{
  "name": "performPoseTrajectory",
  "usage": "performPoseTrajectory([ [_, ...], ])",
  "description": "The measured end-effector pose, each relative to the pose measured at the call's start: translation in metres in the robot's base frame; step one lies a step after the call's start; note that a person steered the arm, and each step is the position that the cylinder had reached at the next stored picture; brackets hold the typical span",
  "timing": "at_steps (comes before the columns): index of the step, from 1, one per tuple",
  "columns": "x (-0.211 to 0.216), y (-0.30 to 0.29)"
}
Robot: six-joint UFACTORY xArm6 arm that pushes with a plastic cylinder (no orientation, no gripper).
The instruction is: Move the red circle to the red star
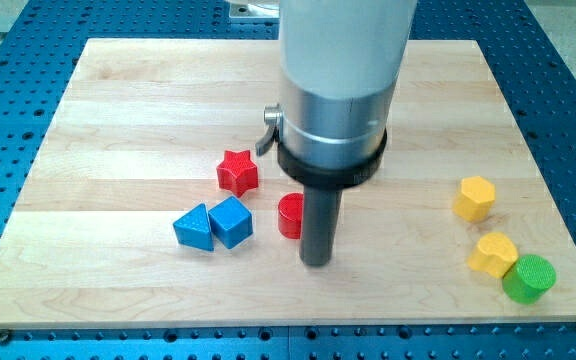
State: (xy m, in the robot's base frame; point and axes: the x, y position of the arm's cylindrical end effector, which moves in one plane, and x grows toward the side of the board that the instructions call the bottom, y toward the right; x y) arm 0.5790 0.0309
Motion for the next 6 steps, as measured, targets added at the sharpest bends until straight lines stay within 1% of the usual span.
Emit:
performPoseTrajectory([
  [1, -0.007, -0.001],
  [2, -0.077, -0.023],
  [3, -0.102, -0.022],
  [4, -0.104, 0.054],
  [5, -0.081, 0.102],
  [6, -0.061, 0.168],
])
